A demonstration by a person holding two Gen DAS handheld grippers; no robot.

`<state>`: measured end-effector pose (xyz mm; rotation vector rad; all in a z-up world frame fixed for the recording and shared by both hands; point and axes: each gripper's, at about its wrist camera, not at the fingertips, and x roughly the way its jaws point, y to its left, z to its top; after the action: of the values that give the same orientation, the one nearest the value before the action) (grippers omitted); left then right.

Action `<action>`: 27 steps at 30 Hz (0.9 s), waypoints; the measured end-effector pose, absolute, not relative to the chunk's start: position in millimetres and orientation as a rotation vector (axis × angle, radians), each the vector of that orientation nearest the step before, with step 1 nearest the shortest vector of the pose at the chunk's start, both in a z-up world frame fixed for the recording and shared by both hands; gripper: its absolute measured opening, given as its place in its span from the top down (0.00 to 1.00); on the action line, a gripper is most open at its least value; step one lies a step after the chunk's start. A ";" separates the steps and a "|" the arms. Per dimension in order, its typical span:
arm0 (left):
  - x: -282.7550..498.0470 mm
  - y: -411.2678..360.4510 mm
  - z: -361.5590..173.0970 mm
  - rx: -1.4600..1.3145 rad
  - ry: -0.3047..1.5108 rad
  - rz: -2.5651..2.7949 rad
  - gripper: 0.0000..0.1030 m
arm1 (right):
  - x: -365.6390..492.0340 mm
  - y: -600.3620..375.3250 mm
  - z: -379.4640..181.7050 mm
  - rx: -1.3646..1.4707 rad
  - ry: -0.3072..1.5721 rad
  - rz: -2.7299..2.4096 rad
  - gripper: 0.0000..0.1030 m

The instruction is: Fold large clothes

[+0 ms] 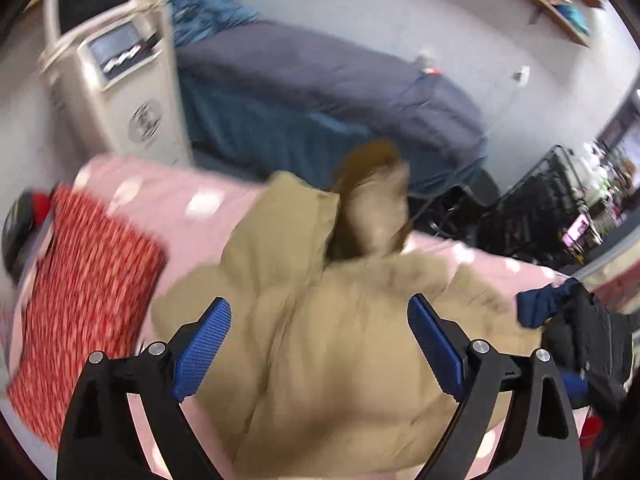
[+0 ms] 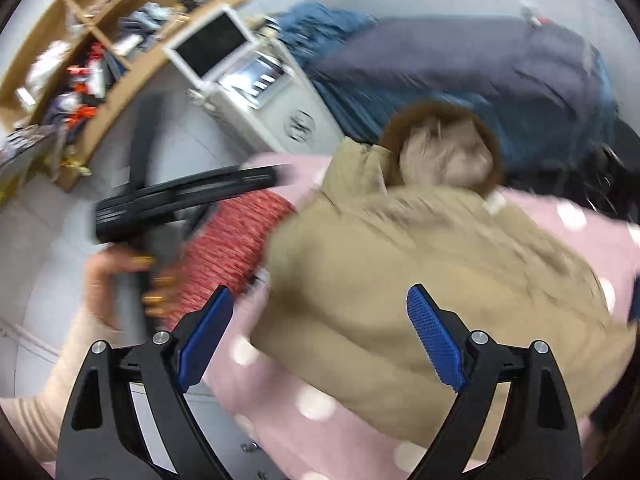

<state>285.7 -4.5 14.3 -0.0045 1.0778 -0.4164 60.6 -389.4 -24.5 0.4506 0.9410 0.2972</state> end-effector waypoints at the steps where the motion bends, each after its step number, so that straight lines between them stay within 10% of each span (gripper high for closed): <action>1: 279.1 7.3 6.3 -0.018 1.091 -0.406 0.14 | 57.5 -400.8 -40.6 0.436 0.975 0.235 0.15; 16: 295.6 -19.2 -82.5 0.116 1.215 -0.407 0.07 | -11.9 -576.7 -153.3 0.543 1.172 -0.297 0.15; 20: 288.8 -52.9 -88.0 0.094 1.309 -0.515 0.59 | -10.9 -578.9 -152.9 0.550 1.151 -0.300 0.15; 27: 152.1 -49.1 -79.0 0.410 1.235 -0.763 0.77 | -8.9 -564.7 -138.2 0.500 1.124 -0.249 0.15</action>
<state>152.1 -49.1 -79.0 0.4097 1.2352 -0.7633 -8.9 -564.7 -138.2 0.4997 1.1236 -0.2488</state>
